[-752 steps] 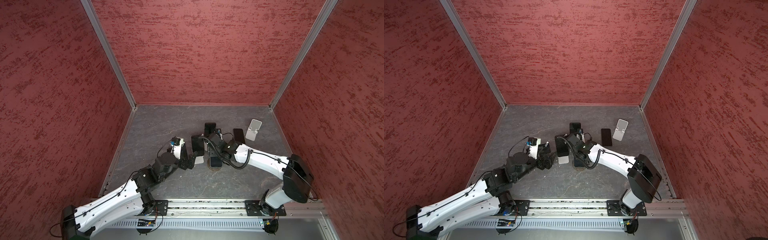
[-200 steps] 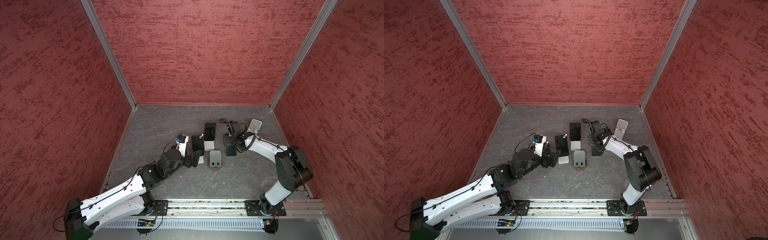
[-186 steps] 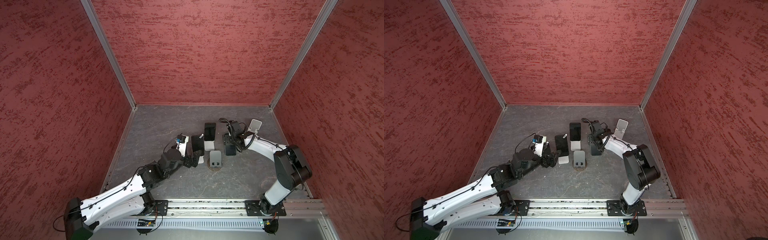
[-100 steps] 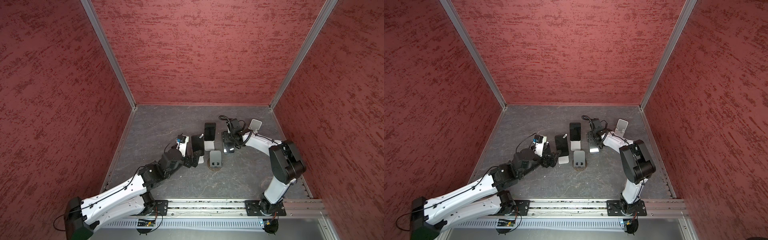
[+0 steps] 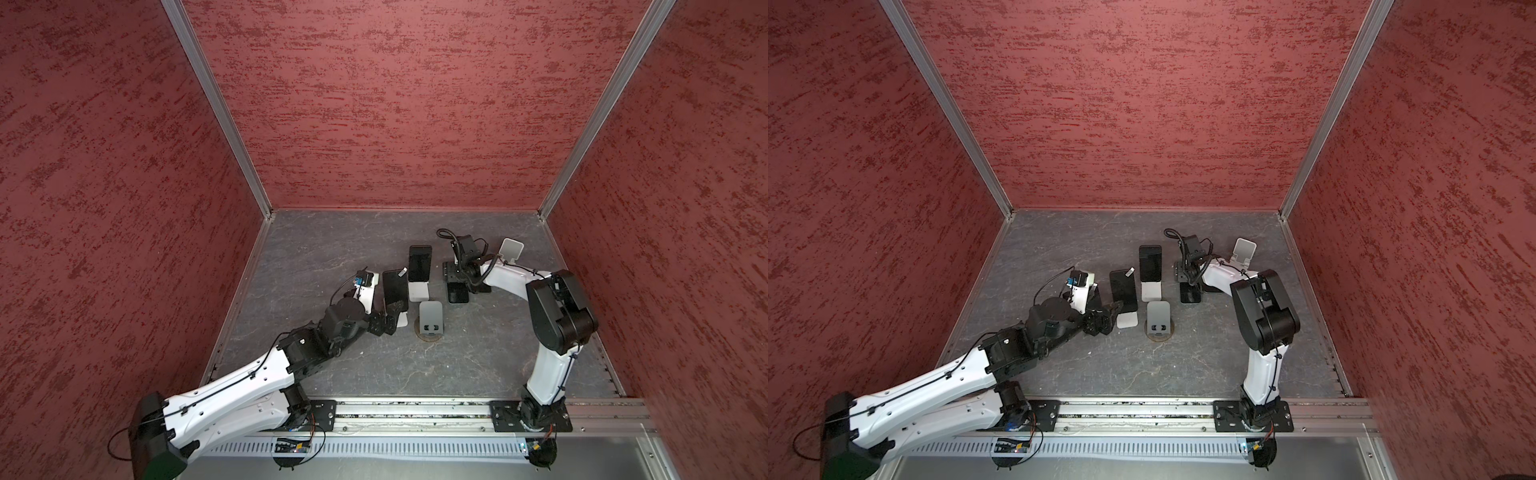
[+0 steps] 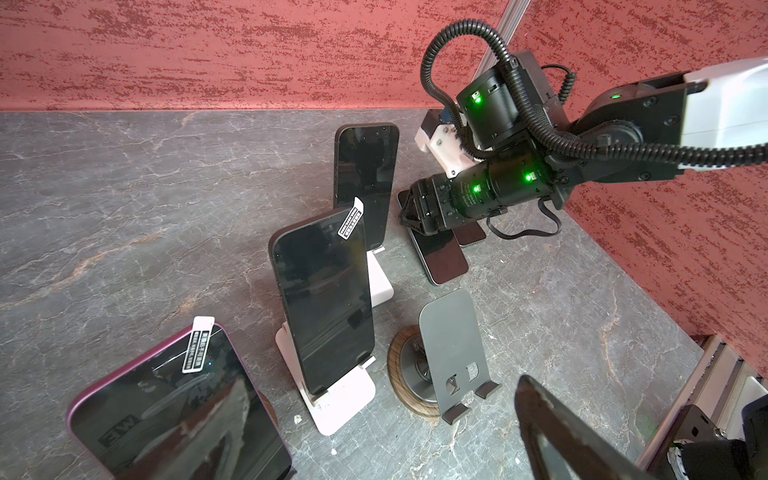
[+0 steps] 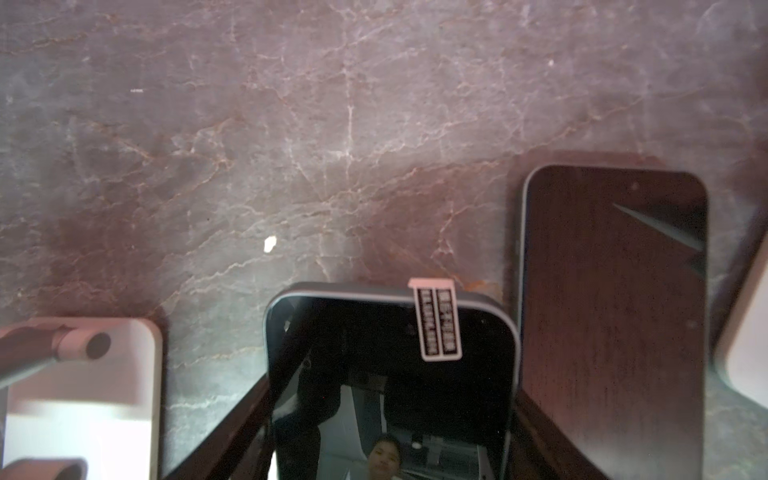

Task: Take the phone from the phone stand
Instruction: 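Lower the teal-edged phone flat beside the black phone and open the right gripper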

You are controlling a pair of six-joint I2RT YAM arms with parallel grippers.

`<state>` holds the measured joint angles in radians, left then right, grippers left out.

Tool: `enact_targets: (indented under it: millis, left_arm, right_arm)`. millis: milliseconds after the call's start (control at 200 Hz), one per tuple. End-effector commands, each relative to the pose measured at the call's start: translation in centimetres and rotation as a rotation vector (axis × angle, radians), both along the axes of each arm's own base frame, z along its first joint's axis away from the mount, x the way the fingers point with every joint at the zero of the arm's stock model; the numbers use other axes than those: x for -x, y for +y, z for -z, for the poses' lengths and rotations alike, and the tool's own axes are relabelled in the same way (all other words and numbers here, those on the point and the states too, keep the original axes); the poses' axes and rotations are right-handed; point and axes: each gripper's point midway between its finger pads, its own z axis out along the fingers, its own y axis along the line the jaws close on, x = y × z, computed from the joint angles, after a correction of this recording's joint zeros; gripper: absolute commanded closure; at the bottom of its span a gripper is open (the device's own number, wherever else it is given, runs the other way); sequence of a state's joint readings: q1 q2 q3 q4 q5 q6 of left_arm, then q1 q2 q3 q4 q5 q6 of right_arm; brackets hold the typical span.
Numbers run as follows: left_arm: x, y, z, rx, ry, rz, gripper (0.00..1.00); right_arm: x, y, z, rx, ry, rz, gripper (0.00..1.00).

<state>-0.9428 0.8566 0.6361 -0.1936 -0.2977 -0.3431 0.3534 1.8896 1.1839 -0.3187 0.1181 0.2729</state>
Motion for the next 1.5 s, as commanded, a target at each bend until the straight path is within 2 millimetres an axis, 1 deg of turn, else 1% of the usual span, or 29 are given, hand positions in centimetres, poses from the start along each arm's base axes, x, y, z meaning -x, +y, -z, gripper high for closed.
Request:
enact_targets:
  millis: [0, 331, 767, 1248, 1493]
  left_arm:
    - [-0.3, -0.2, -1.5, 0.017, -0.031, -0.006, 0.01]
    - [-0.4, -0.4, -1.5, 0.017, -0.034, -0.002, 0.01]
    - [-0.5, -0.6, -1.2, 0.012, -0.029, 0.003, 0.01]
    - [-0.4, -0.6, -1.0, 0.013, -0.025, 0.005, 0.00]
    - [-0.4, -0.7, -0.9, 0.009, -0.023, 0.006, 0.01]
  right_arm:
    - [-1.8, 0.0, -0.6, 0.002, -0.043, 0.003, 0.39]
    - [-2.4, -0.4, 0.7, 0.009, -0.027, 0.023, 0.38]
    - [-3.1, -0.8, 1.3, 0.014, -0.011, 0.052, 0.37]
    - [-2.7, -1.0, 2.9, -0.003, 0.028, 0.097, 0.35]
    - [-2.9, -1.0, 3.5, 0.000, 0.037, 0.092, 0.34]
